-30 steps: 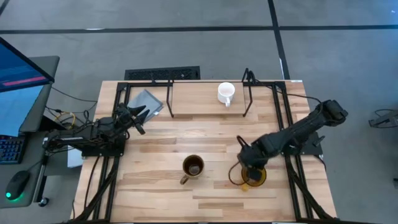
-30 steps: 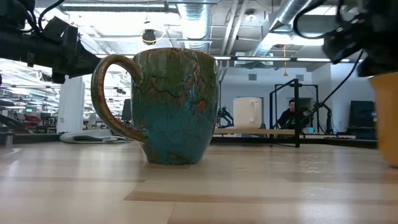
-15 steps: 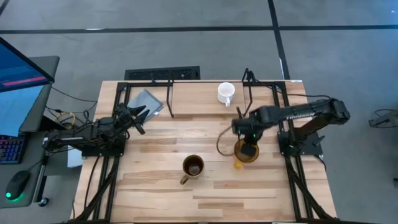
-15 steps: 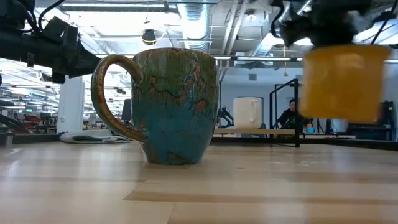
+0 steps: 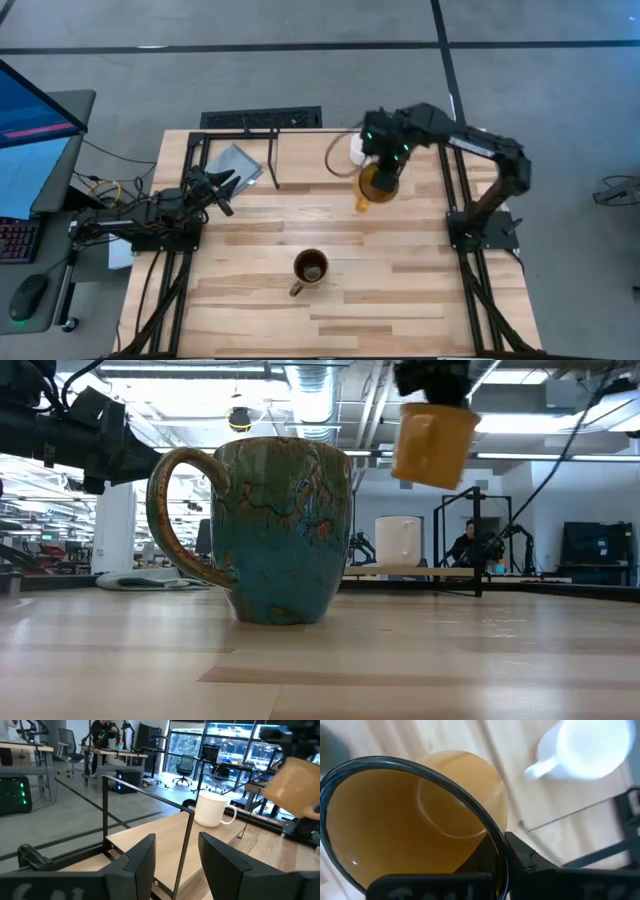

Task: Stack small to large cups/mugs on shelf
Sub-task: Put the yellow mug on the shelf

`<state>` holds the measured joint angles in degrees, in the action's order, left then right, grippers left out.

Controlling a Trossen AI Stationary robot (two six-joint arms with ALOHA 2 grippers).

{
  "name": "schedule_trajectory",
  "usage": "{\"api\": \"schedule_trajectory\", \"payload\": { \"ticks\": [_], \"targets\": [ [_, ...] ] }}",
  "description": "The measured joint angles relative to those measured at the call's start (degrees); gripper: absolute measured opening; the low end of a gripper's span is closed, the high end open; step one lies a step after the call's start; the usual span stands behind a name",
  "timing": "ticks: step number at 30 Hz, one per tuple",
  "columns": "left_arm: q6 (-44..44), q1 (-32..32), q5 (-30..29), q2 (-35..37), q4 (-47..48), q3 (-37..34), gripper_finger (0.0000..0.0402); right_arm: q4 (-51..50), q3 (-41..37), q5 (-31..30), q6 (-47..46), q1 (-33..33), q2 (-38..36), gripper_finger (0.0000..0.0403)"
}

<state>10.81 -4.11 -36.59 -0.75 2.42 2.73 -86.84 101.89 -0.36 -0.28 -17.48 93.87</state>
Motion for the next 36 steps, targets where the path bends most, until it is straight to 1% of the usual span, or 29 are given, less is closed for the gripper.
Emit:
{"api": "schedule_trajectory", "payload": {
  "ticks": [3, 8, 14, 17, 24, 30, 32, 36],
  "targets": [
    [0.00, 0.01, -0.01, 0.00, 0.00, 0.01, 0.0140, -3.20, 8.68, 0.04, 5.06, -3.01, 5.55, 0.0028],
    [-0.02, 0.00, -0.01, 0.00, 0.02, 0.01, 0.0140, -3.11, 21.58, 0.21, 12.04, -6.44, 14.32, 0.0028],
    [-0.02, 0.01, -0.01, 0.00, 0.02, 0.01, 0.0140, -3.23, 32.78, 0.25, 17.40, -9.09, 23.15, 0.0028],
    [-0.02, 0.01, -0.02, 0.00, 0.02, 0.01, 0.0140, -1.17, 32.29, 0.23, 18.79, -9.80, 24.93, 0.0028],
    [-0.66, -0.01, -0.05, -0.02, 0.04, 0.01, 0.0140, -0.07, 32.34, 0.10, 19.88, -10.24, 29.37, 0.0028],
    [-0.66, 0.01, -0.10, 0.00, 0.04, 0.01, 0.0140, 3.05, 32.58, 0.25, 21.35, -8.84, 30.31, 0.0028],
    [-0.68, 0.01, -0.08, 0.00, 0.04, 0.01, 0.0140, 2.72, 32.50, 0.46, 21.84, -8.67, 30.59, 0.0028],
    [-0.68, 0.00, -0.07, 0.00, 0.04, 0.01, 0.0140, 3.95, 32.53, -0.54, 22.00, -8.51, 31.23, 0.0028]
  ]
}}
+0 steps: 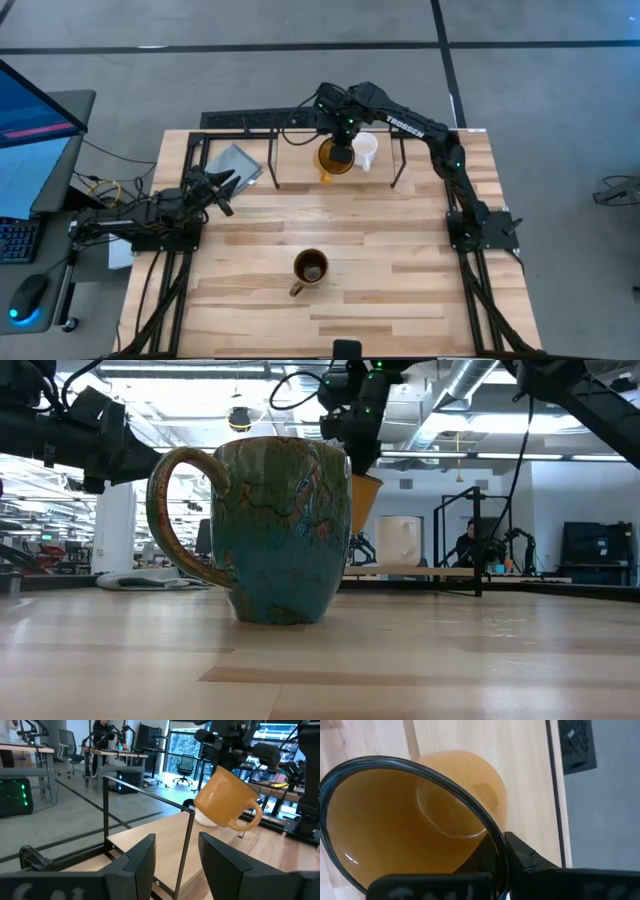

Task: Stack small to large cups/mugs on shelf
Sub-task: Put the yellow mug on the shelf

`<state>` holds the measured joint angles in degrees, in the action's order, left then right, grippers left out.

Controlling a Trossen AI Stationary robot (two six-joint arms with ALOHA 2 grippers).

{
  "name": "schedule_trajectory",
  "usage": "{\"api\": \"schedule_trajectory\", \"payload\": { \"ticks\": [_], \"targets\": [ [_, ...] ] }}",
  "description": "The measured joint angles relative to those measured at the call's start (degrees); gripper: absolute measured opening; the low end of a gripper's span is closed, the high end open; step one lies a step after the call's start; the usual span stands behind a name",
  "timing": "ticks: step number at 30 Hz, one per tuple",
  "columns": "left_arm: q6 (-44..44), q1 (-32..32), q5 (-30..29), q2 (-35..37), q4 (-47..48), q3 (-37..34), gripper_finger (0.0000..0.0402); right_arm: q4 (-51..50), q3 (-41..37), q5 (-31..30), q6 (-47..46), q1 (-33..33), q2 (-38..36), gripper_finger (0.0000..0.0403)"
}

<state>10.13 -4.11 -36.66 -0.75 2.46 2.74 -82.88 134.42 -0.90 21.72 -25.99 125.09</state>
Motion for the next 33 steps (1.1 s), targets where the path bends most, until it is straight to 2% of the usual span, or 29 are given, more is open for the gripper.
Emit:
{"api": "schedule_trajectory", "payload": {
  "ticks": [7, 27, 30, 33],
  "targets": [
    [0.00, 0.00, 0.01, 0.00, 0.00, 0.00, 0.0140, 1.06, -0.67, -2.55, 0.83, -0.21, -0.06, 0.0028],
    [0.00, 0.01, 0.02, 0.00, 0.00, 0.00, 0.0140, 4.26, -0.73, -2.58, 0.78, -0.77, -0.03, 0.0028],
    [0.02, 0.01, 0.02, 0.00, 0.00, 0.00, 0.0140, 3.98, -0.60, -2.51, 0.34, -0.52, 1.64, 0.0028],
    [0.04, -0.01, 0.03, -0.01, 0.00, 0.00, 0.0140, 2.76, -0.82, -5.05, 1.35, -0.10, 3.39, 0.0028]
  ]
}}
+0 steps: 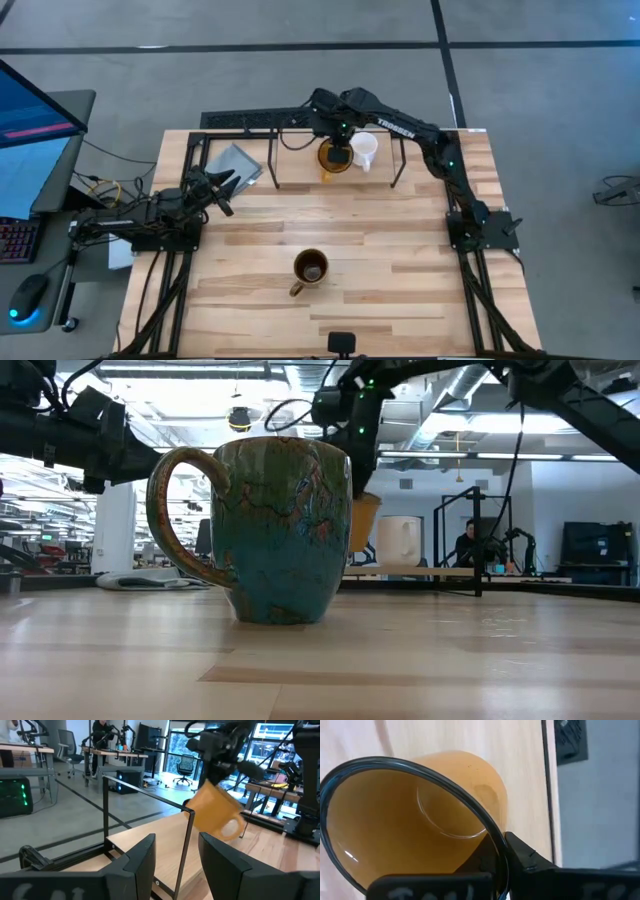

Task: Stack small to large cups/mugs on shelf
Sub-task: Put the yellow mug on the shelf

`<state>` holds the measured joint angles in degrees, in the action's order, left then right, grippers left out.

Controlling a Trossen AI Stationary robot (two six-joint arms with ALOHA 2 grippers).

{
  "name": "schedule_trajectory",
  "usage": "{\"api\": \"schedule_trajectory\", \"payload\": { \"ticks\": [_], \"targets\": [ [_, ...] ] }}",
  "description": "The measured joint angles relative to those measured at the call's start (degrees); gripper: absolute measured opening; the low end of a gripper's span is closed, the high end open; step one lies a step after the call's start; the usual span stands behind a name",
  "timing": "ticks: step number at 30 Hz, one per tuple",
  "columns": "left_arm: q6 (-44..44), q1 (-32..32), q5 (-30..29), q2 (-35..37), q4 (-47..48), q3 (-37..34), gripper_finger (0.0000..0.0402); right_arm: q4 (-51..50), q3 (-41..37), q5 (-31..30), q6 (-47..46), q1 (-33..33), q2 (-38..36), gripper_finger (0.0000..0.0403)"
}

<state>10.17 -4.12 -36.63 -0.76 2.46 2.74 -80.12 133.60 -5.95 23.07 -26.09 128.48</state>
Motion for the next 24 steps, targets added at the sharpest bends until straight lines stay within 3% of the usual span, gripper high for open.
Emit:
{"api": "schedule_trajectory", "payload": {
  "ticks": [24],
  "targets": [
    [-0.02, 0.01, 0.01, 0.01, 0.00, 0.00, 0.0140, -1.40, 0.13, 0.09, 0.88, -0.58, 0.24, 0.0028]
  ]
}}
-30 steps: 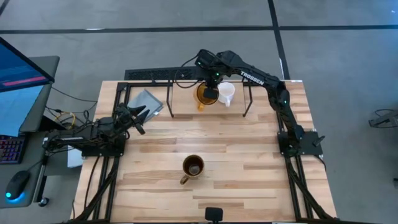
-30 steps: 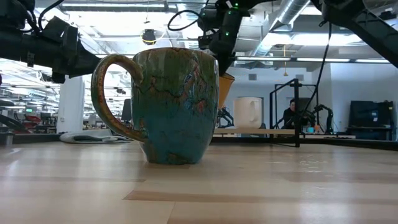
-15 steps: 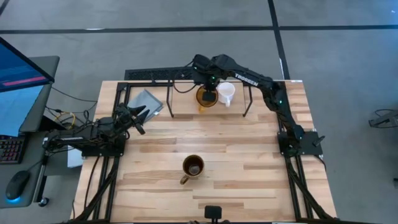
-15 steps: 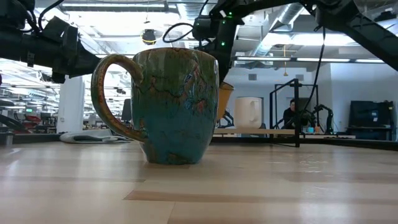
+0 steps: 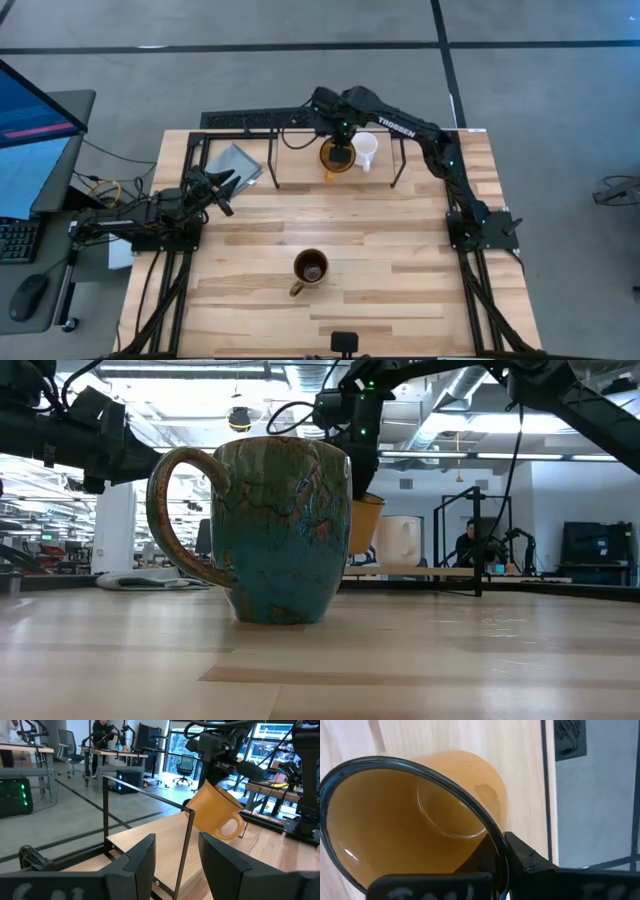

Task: Stack small to large cups/mugs on shelf
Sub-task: Put the yellow mug on the shelf

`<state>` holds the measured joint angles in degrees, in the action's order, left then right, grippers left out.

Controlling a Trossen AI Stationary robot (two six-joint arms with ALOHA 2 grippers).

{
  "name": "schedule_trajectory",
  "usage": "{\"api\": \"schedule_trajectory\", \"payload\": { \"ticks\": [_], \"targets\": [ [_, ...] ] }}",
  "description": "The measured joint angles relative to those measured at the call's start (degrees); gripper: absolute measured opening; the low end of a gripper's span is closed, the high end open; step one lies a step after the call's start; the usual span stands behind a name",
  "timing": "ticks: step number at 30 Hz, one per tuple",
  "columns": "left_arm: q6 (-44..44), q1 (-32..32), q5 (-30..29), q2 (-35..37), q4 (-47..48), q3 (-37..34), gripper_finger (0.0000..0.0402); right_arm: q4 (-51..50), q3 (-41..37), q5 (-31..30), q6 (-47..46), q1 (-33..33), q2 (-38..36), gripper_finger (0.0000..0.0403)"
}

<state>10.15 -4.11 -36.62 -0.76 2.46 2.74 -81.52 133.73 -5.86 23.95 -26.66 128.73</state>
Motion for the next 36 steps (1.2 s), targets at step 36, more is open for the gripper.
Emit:
{"api": "schedule_trajectory", "payload": {
  "ticks": [36],
  "targets": [
    [0.11, 0.01, 0.00, -0.01, 0.00, 0.00, 0.0140, 0.27, 0.13, 3.18, -2.60, 0.22, 1.70, 0.0027]
  ]
}}
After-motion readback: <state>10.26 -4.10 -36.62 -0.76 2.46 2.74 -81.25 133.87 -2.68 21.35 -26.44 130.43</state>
